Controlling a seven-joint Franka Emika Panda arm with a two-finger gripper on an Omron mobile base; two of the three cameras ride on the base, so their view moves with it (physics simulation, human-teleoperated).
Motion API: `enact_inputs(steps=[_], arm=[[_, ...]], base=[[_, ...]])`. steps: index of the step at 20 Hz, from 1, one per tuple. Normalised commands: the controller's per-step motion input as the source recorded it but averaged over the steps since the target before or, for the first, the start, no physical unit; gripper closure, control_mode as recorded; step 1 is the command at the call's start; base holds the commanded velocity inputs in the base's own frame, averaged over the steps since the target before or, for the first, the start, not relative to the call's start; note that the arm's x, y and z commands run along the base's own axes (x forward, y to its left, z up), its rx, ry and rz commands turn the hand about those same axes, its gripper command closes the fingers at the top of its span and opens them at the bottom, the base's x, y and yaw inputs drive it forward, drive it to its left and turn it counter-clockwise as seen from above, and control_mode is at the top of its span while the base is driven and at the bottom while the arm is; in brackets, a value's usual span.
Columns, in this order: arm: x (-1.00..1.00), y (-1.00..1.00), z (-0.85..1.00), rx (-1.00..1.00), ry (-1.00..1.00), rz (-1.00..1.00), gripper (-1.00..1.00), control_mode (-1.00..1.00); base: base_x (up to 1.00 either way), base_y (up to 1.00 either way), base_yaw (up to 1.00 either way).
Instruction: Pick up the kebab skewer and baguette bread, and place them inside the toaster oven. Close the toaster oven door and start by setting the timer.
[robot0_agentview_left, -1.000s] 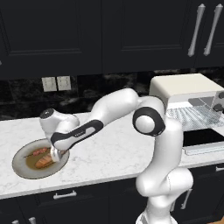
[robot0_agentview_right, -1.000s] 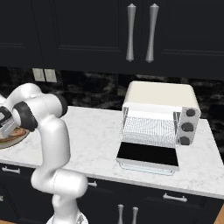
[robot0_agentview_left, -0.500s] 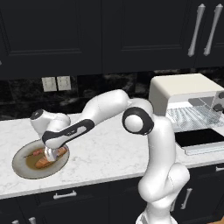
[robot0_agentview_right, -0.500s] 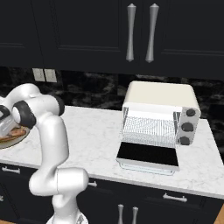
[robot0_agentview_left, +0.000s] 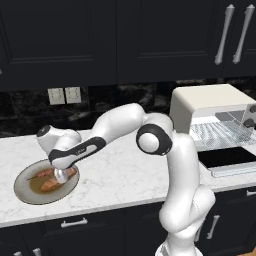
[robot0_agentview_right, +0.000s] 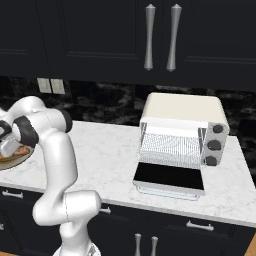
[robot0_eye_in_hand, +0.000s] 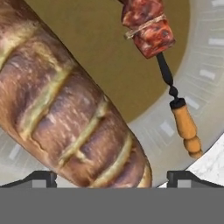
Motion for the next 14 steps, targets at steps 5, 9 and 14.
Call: enact_inputs(steps=[5,9,14], arm=[[0.21,-0.07,-0.16,0.0,0.0,0.07,-1.0,-1.0],[0.0,0.0,-0.2,0.0,0.0,0.04,-1.0,-1.0],[0.0,0.0,-0.12,0.01,0.0,0.04,-1.0,-1.0]], base=[[0.0,0.0,0.0],[0.0,0.0,0.0],[0.0,0.0,0.0]])
